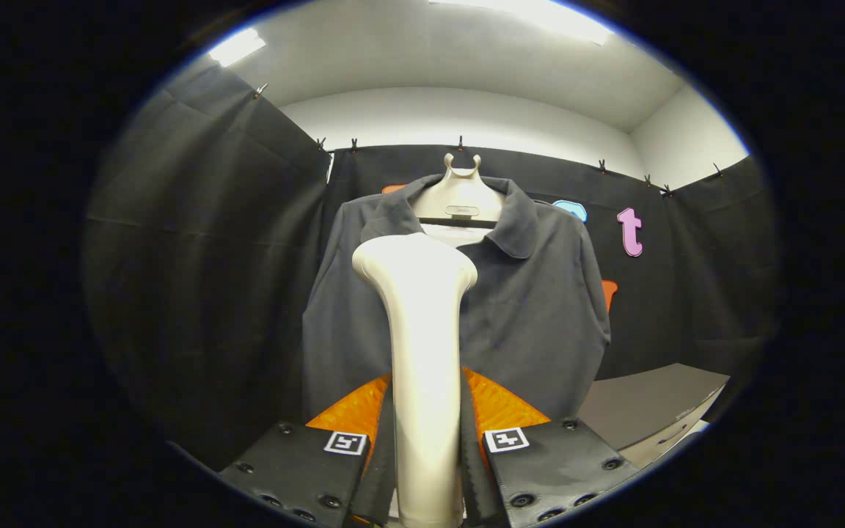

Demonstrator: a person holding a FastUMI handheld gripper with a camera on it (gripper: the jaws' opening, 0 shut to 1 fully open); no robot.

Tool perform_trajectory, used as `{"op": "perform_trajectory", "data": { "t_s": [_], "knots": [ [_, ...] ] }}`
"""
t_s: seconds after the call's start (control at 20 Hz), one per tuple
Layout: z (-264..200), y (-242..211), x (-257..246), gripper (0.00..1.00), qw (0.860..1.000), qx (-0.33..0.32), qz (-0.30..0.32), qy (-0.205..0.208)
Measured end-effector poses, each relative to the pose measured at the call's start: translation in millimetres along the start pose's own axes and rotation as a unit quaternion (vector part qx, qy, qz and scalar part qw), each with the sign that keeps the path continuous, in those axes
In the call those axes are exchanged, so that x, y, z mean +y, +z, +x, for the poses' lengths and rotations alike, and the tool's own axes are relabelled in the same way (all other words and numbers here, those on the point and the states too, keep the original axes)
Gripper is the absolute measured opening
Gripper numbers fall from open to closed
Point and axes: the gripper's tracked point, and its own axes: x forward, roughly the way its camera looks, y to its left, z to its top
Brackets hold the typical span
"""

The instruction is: Iron the clothes twice with a garment steamer, once on the left side and once on the right side.

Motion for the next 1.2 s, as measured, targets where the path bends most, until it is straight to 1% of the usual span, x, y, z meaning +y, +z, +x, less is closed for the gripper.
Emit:
{"op": "perform_trajectory", "data": {
  "t_s": [0.25, 0.6, 0.75, 1.0, 1.2],
  "knots": [
    [30, 1, 12, 0.45, 1.0, 0.002, -0.011, 0.006],
    [56, -18, 18, 0.45, 1.0, 0.021, -0.006, 0.001],
    [59, -29, 24, 0.45, 0.999, 0.033, -0.004, 0.007],
    [58, -33, 22, 0.45, 0.999, 0.033, -0.015, 0.001],
    [54, -48, 26, 0.45, 0.999, 0.044, -0.007, 0.006]
  ]
}}
